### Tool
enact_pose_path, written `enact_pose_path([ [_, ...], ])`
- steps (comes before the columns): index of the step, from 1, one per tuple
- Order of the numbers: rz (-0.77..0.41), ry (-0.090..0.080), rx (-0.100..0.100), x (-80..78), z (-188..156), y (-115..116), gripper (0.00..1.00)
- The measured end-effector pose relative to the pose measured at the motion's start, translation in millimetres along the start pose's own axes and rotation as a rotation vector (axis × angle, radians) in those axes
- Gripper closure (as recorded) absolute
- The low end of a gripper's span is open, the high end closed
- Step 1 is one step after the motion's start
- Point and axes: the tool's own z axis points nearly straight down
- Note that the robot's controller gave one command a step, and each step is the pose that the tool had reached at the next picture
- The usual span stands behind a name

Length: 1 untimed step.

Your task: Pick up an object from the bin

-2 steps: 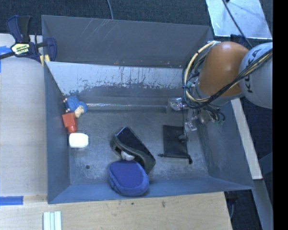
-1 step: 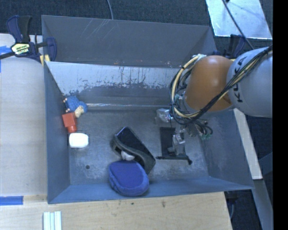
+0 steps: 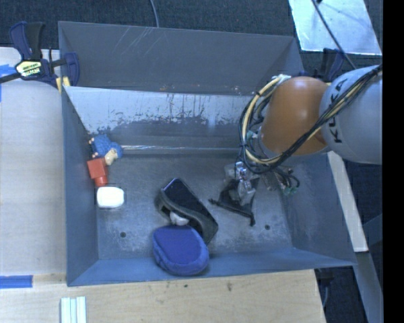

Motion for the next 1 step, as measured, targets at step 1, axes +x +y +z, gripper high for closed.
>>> enact_pose_path([
  [1,-0.004,-0.005,0.004,35.7,-138.3,-15.8,1.00],
])
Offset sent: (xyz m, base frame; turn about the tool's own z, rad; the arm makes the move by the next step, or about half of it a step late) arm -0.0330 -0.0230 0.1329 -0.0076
